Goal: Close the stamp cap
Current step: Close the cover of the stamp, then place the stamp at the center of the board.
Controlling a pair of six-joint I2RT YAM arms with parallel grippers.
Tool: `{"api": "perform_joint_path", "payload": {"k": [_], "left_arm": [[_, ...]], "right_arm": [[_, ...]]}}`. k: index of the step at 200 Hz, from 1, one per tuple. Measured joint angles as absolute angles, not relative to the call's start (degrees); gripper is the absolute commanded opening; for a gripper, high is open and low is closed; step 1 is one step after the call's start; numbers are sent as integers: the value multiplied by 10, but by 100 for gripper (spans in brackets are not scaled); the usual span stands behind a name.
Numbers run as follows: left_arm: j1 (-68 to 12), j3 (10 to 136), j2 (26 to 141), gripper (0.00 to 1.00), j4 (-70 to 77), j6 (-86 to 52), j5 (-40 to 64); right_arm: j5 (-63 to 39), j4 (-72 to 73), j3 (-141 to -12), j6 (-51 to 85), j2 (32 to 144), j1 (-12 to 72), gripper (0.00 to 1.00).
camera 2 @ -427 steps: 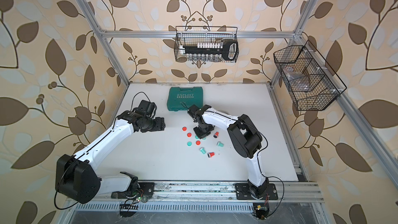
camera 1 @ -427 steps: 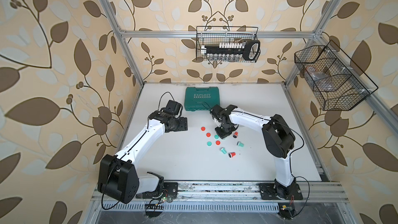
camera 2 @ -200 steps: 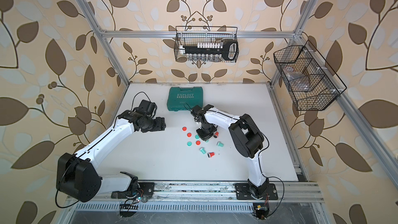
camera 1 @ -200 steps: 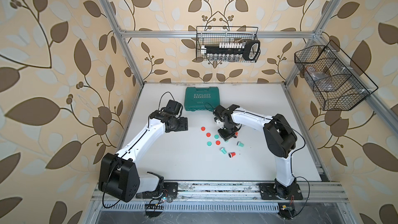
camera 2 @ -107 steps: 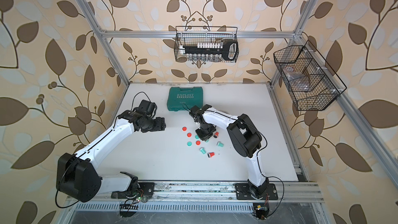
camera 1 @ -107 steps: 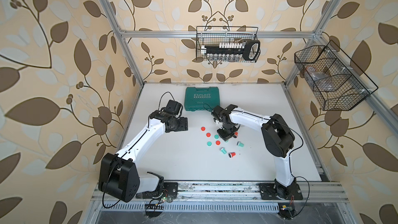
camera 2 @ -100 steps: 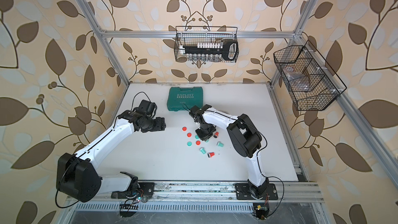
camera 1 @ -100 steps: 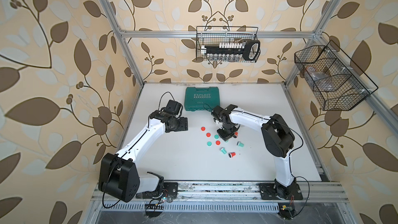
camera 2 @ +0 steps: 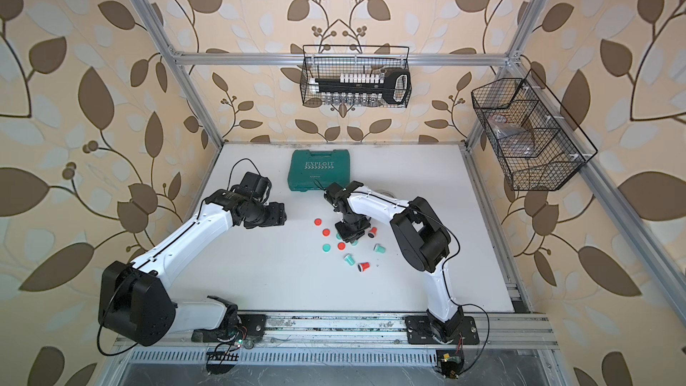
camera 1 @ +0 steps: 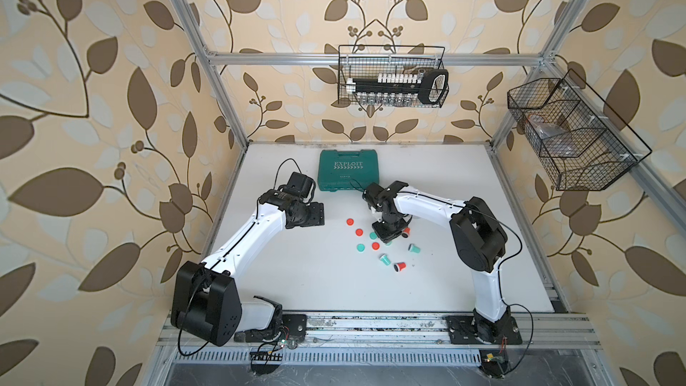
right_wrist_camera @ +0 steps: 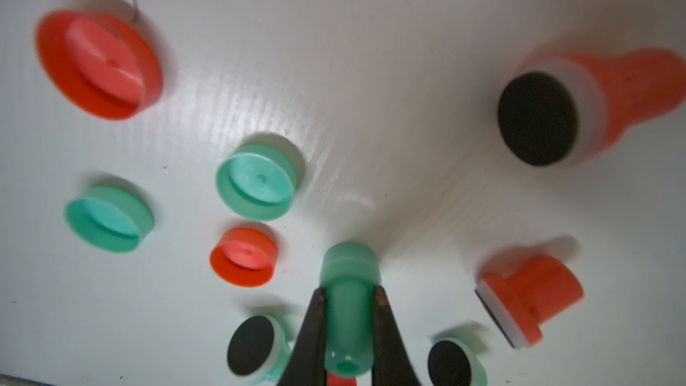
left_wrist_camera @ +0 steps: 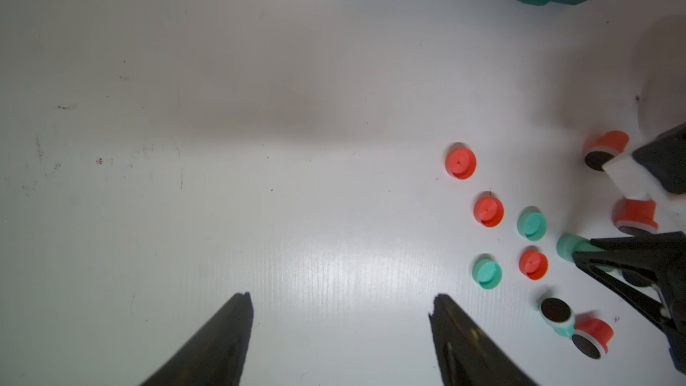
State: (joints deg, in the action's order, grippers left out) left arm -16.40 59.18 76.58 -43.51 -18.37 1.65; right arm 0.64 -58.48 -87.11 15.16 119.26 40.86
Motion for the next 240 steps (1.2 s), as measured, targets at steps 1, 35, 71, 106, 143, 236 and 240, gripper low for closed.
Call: {"api": "perform_joint_path", "payload": {"k": [1, 35, 71, 106, 143, 236, 240], "left_arm": [[-164, 592, 766, 78, -435, -184, 17], [-164, 592, 767, 78, -435, -184, 18], [-164, 592, 762, 78, -433, -185, 29], [-164, 592, 750, 78, -433, -185, 28], [-164, 592, 730, 78, -432, -185, 28], [-164, 591, 723, 76, -417, -183, 59], [-164, 591, 723, 76, -417, -184, 59]], "right_arm": [[6, -585, -871, 152, 1193, 409, 0], [6, -557, -842, 157, 1169, 408, 0], [15, -506, -796, 165, 1125, 408, 0], [33, -498, -787, 164, 1111, 410, 0], [33, -484, -767, 157, 1024, 404, 0], [-158, -337, -633, 126, 822, 295, 0], [-163, -336, -632, 126, 820, 289, 0]]}}
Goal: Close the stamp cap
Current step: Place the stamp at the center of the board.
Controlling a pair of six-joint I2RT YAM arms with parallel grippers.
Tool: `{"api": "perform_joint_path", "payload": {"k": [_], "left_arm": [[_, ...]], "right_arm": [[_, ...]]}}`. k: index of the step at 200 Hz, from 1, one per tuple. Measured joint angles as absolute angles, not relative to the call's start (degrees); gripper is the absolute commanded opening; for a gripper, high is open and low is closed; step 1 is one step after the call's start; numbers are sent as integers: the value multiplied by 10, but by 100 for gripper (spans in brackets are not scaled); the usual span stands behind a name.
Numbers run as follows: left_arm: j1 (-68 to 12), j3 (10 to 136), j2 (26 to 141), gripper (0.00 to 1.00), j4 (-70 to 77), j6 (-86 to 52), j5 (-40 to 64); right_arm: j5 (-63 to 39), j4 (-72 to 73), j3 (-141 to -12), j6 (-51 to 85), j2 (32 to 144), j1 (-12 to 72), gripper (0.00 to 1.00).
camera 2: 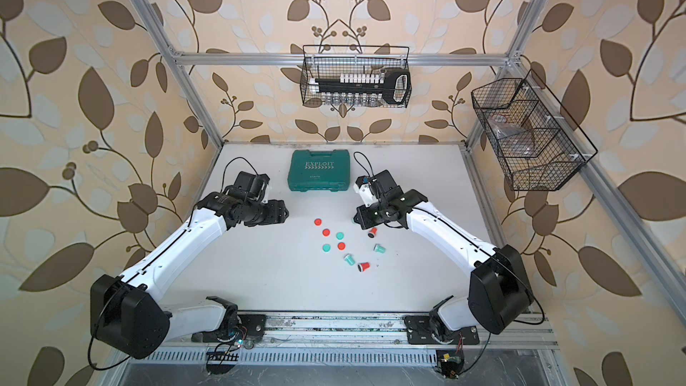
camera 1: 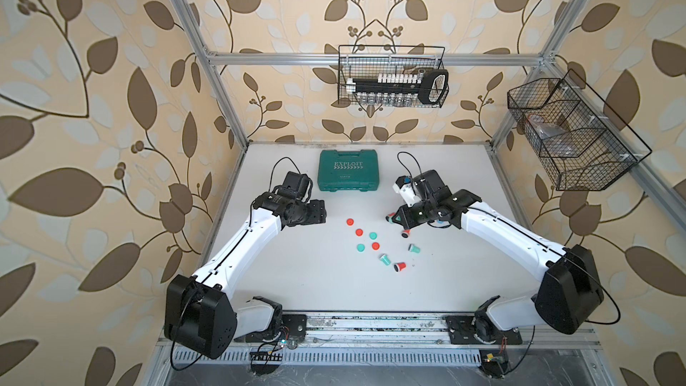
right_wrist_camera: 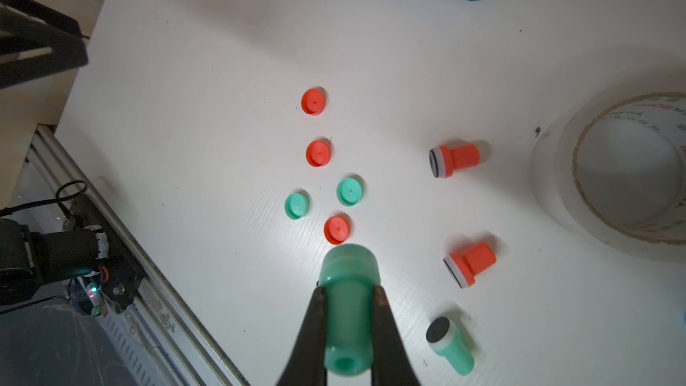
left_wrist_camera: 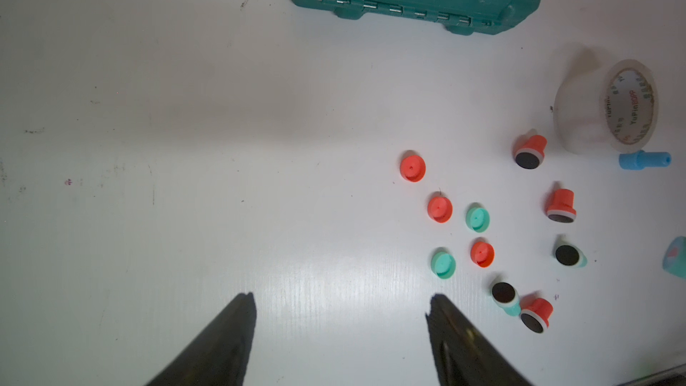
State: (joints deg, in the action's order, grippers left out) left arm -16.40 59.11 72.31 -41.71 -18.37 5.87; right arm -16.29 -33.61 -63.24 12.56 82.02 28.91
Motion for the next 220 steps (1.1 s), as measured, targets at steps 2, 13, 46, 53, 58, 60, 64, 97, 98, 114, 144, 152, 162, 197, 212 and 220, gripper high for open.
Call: {"api": "perform_joint_path", "payload": {"k": [2, 13, 46, 53, 58, 60, 64, 97, 98, 114, 144, 152, 162, 197, 212, 220], "left_arm": [[-164, 591, 723, 76, -417, -183, 59], [-164, 591, 723, 76, -417, -183, 58], [-164, 591, 723, 76, -418, -183, 58], [-164, 591, 723, 76, -418, -183, 58], [-164, 591, 723, 76, -418, -183, 58], [-164, 591, 723, 76, -418, -183, 58], [-164, 591, 723, 76, -418, -183, 58], [-164, 591, 723, 76, -418, -183, 58], [-164, 591, 723, 76, -418, -183, 58], [-164, 591, 723, 76, -418, -183, 58], [-164, 591, 723, 76, -418, -183, 58], [-164, 591, 723, 76, -418, -183, 58], [-164, 591, 723, 76, -418, -183, 58], [-164, 591, 723, 76, -419, -183, 58], [-164, 591, 724, 76, -419, -183, 58], [-164, 591, 724, 76, -419, -183, 58]], "right_arm": [[-166, -335, -632, 126, 819, 286, 0], [-172, -334, -633, 126, 818, 267, 0], [-136, -377, -638, 131, 836, 187, 0], [-118, -390, -638, 132, 844, 171, 0], [-105, -399, -637, 132, 849, 162, 0], [-99, -404, -637, 132, 852, 159, 0], [-88, -411, -637, 132, 856, 153, 0], [-13, -453, -636, 132, 887, 130, 0], [-11, -454, -636, 132, 888, 130, 0], [15, -459, -631, 132, 901, 120, 0], [39, -459, -622, 134, 940, 95, 0], [45, -458, -621, 135, 950, 90, 0], [50, -458, -621, 135, 959, 86, 0], [58, -451, -619, 137, 974, 82, 5], [58, -449, -619, 137, 974, 82, 9], [58, -449, -619, 137, 974, 82, 10]]}}
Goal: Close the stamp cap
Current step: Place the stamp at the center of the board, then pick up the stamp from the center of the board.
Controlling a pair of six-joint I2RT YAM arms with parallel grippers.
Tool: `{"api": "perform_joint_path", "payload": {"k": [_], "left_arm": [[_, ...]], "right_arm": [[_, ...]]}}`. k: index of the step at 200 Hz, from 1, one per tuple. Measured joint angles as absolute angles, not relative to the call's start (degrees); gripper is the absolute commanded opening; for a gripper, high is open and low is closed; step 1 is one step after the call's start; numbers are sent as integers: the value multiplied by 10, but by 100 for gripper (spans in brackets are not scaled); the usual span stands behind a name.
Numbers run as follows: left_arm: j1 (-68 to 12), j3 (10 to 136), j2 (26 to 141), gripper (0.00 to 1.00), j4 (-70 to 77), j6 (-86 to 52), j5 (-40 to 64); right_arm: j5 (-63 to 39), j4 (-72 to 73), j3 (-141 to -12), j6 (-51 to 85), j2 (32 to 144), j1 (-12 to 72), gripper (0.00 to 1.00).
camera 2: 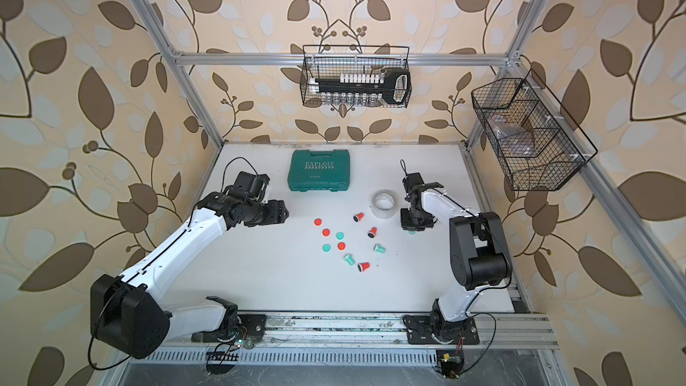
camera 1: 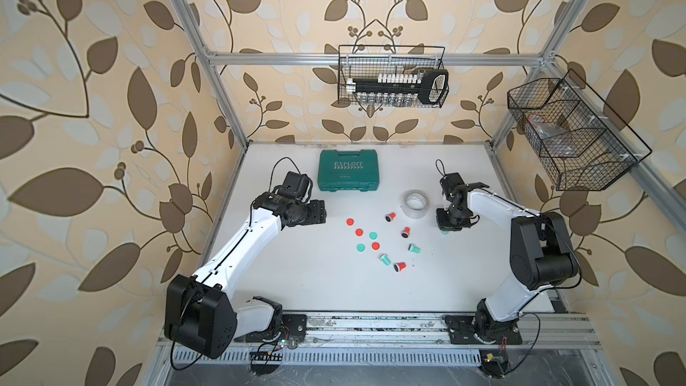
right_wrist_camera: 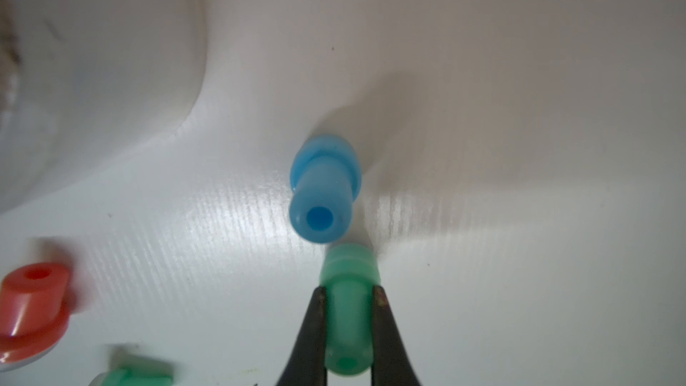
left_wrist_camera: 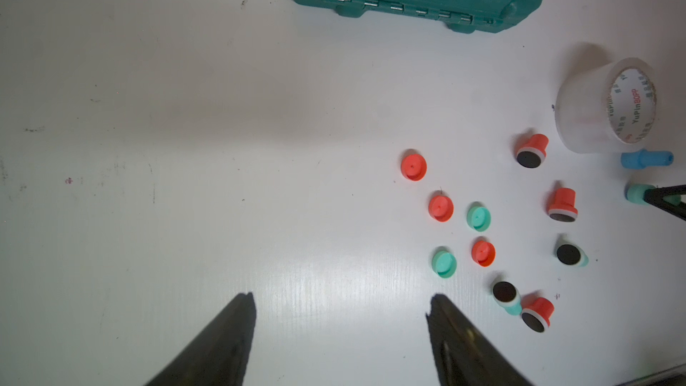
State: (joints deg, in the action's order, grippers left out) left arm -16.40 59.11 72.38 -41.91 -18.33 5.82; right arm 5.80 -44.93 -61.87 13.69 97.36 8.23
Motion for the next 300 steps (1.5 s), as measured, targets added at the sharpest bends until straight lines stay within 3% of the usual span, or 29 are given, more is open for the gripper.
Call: {"api": "perform_joint_path", "payload": {"k": [106, 176, 245, 300], "left_arm": [[-164, 591, 729, 76, -420, -183, 58], [-164, 591, 733, 76, -420, -183, 58], [-164, 591, 733, 76, -420, -183, 58], [-164, 591, 733, 76, -420, -183, 58]], "right_arm": [[41, -450, -618, 138, 974, 82, 30], [67, -500, -637, 134, 933, 103, 35], [47, -538, -660, 106, 840, 248, 33], [-70, -510, -592, -118, 789, 381, 35]]}}
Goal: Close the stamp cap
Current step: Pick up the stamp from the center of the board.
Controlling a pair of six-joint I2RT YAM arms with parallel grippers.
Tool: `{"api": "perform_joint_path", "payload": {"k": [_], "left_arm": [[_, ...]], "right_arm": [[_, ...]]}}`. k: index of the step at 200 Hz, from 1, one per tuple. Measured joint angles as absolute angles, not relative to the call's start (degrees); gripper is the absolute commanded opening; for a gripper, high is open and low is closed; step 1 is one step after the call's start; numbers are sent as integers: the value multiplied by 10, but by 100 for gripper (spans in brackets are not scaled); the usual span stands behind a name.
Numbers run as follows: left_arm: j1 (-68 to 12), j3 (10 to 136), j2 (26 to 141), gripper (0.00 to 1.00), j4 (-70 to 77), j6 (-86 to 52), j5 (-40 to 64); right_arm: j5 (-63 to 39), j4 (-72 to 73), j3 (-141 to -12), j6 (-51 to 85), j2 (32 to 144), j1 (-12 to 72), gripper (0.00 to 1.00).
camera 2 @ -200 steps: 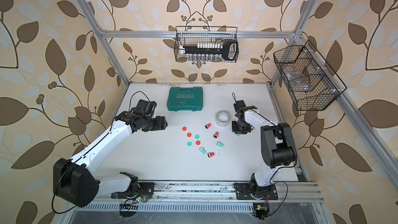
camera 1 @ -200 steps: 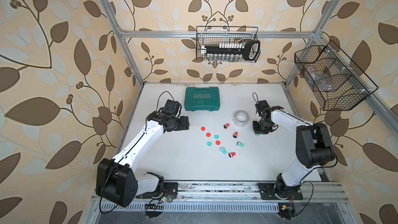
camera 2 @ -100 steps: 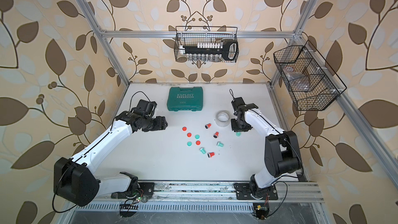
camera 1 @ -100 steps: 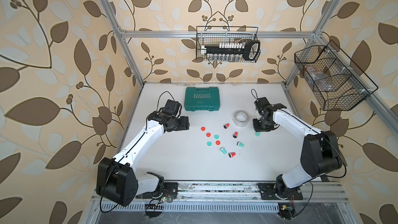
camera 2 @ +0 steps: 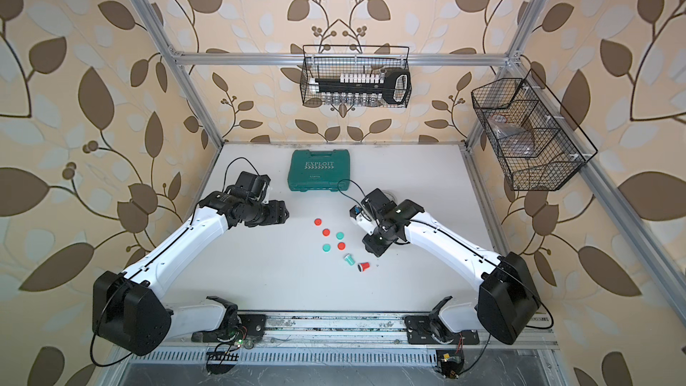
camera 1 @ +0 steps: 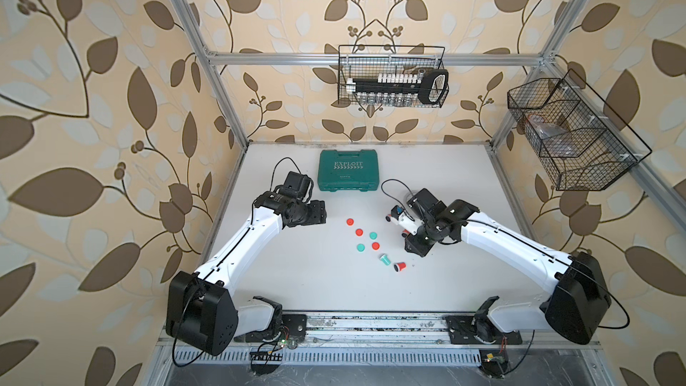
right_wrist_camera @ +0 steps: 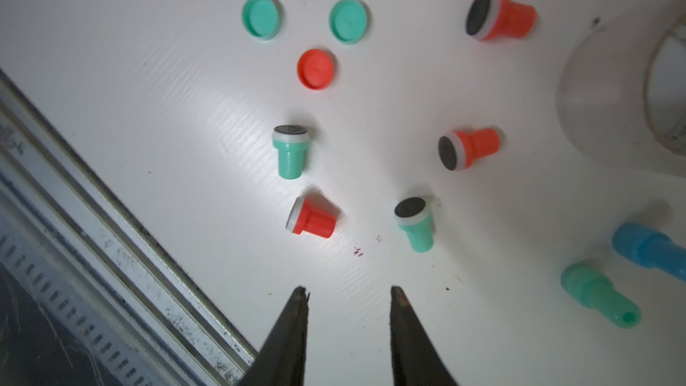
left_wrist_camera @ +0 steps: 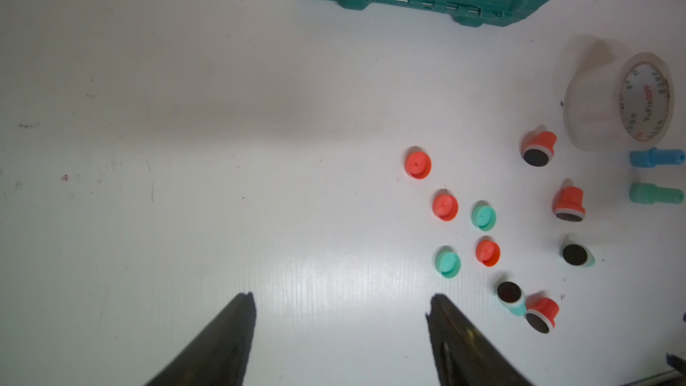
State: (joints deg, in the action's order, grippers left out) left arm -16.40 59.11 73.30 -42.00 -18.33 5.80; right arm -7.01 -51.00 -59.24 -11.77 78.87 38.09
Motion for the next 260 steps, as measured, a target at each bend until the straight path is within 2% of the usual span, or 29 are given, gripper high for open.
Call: {"api": "perform_joint_path", "payload": {"k": [39, 92, 138, 260], "left_arm": [[-164, 591, 733, 76, -420, -183, 58], [-164, 591, 734, 76, -420, -183, 58], [-164, 591, 734, 76, -420, -183, 58], [-164, 591, 738, 76, -420, -183, 58]], "right_arm": [[-94, -519, -585, -277, 811, 398, 37], [-83, -482, -559, -387, 864, 401, 40], [-83, -437, -543, -426, 898, 410, 40], [-77, -422, -543, -440, 961, 420, 28]]}}
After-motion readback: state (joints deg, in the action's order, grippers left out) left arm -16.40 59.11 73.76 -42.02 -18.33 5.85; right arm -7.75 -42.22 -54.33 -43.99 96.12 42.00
